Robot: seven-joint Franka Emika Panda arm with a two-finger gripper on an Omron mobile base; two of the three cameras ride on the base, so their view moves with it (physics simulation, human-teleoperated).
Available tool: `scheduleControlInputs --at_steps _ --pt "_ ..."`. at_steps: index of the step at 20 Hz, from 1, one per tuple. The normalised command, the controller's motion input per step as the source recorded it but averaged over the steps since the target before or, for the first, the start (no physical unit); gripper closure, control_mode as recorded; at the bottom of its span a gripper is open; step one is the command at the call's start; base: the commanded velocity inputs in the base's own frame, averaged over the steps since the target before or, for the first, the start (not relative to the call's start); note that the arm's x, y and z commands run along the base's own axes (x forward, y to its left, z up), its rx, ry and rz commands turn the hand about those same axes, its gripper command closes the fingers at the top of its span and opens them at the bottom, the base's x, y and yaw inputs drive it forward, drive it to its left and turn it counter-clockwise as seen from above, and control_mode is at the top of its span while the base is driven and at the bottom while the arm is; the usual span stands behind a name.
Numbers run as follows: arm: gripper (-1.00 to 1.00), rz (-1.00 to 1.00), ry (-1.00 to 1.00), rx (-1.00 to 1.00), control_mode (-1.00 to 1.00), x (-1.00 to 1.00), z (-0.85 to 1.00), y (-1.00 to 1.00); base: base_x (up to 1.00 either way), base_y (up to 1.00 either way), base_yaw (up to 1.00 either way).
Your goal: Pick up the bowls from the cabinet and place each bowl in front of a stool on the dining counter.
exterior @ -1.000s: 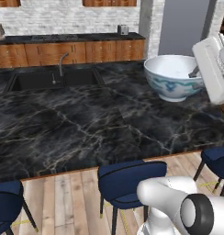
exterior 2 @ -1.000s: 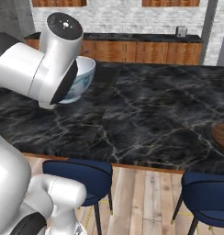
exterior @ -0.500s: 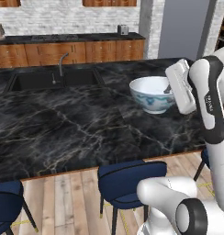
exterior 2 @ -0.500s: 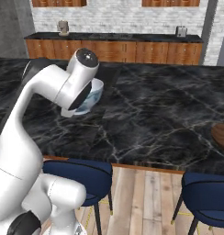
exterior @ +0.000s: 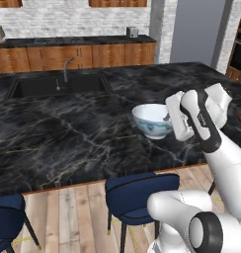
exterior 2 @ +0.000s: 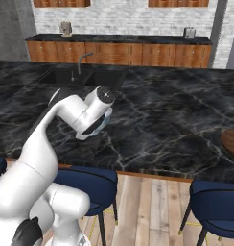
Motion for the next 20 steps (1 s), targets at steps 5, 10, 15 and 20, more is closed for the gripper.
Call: scheduleControlInputs --at_steps 5,10,15,20 --pt "1.00 0.02 0.00 0.04 -1.00 0.27 -0.91 0.29 0.00 0.00 0.00" --pt "1.00 0.07 0.00 0.07 -1.00 0.12 -0.53 0.28 0.00 0.00 0.00" --pt "1.00 0.01 -0.04 0.03 -1.00 0.43 -0.22 0.01 0.00 0.00 0.00" --pt "1.00 0.00 0.00 0.00 -1.00 0.29 -0.38 0.00 0.00 0.00 0.00"
